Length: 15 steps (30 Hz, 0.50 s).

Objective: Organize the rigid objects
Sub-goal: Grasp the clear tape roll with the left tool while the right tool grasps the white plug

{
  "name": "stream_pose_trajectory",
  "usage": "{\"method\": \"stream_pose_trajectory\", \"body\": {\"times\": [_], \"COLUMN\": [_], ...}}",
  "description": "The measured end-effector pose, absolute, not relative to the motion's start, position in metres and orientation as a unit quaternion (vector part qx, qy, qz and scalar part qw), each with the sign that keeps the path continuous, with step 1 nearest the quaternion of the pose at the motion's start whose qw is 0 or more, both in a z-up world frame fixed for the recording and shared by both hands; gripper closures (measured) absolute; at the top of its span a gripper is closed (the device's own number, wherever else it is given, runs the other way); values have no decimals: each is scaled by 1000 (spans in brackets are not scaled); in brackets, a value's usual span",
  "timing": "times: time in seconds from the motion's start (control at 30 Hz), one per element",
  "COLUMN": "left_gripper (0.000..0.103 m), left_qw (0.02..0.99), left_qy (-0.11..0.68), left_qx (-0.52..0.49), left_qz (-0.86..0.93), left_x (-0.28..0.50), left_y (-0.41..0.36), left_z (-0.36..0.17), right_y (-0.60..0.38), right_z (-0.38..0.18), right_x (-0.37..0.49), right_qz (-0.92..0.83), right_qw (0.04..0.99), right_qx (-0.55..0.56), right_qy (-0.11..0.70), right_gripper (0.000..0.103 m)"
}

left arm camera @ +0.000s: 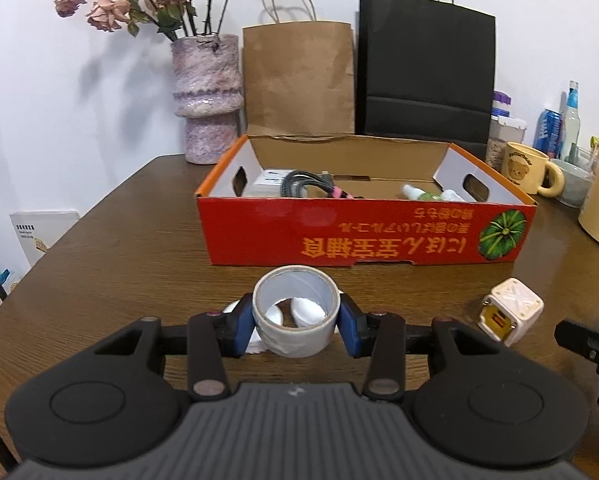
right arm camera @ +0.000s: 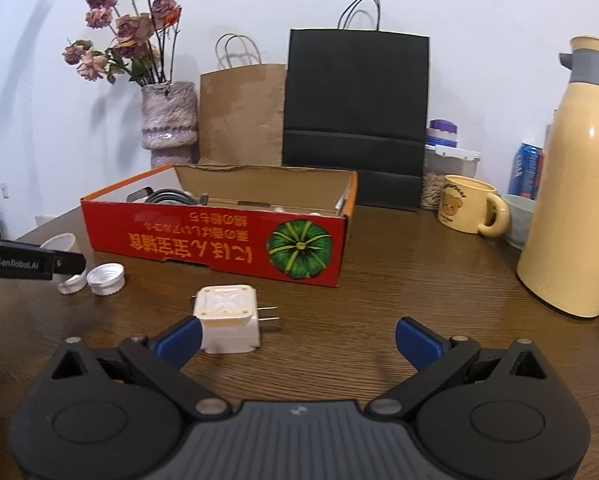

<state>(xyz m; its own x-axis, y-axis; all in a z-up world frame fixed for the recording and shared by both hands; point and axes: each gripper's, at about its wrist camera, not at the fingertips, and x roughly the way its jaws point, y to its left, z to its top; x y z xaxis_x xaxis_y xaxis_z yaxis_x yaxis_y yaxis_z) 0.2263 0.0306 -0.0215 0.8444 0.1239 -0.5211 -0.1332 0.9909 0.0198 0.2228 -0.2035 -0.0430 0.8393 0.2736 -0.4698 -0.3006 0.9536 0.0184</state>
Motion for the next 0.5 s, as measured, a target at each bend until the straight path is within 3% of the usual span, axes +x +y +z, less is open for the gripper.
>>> {"method": "stream_pose_trajectory", "body": {"times": [0.5], "left_gripper": [59], "left_qw": [963], "left_qy": [258], "left_qx": [-14], "left_qz": [82], "left_x": [223], "left_y": [59], "left_z": [-16], "right_y": [-169], "right_z": [-49], "right_x": [248], "right_qz": [169], "right_qw": [945], "right_qx": [-35], "right_qy": [276], "right_gripper": [0]}}
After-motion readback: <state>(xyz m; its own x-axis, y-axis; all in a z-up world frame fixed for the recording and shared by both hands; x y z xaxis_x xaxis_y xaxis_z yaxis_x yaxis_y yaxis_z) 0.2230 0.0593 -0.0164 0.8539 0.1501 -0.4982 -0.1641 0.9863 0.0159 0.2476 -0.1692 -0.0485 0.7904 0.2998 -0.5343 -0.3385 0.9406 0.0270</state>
